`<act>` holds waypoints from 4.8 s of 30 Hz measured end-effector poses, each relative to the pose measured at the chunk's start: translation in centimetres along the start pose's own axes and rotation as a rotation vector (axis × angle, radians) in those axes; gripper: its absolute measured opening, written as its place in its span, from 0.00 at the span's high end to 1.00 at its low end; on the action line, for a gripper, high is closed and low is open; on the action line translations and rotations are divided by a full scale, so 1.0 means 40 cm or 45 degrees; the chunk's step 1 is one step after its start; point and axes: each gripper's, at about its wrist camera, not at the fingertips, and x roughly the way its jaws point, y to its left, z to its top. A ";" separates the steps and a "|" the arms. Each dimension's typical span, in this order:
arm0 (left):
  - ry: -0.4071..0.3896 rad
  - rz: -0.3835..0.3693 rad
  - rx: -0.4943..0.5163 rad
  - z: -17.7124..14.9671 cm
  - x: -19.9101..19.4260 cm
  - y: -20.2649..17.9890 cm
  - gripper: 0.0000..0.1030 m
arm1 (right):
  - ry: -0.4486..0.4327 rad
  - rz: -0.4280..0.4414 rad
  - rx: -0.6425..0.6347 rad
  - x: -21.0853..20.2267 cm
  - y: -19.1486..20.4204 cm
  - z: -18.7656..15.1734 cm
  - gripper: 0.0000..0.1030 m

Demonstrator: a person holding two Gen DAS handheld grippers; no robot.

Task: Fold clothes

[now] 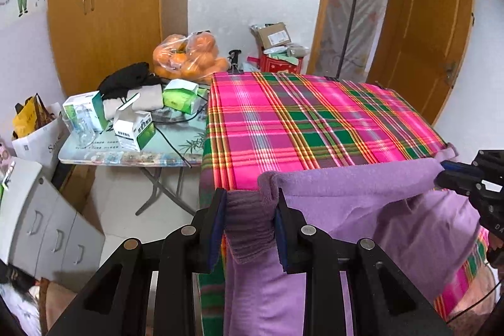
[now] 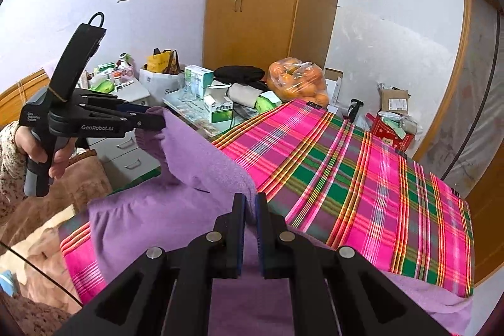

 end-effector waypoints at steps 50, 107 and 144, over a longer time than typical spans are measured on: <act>0.150 -0.420 -0.860 -0.381 -0.080 0.092 0.58 | 0.180 -0.086 0.495 -0.069 -0.095 -0.392 0.96; 0.227 -0.415 -1.462 -0.399 0.006 0.140 0.51 | 0.028 -0.075 1.152 -0.132 -0.326 -0.557 0.97; 0.080 -0.364 -1.357 -0.387 -0.071 0.168 0.87 | -0.176 -0.043 1.015 -0.284 -0.250 -0.474 0.97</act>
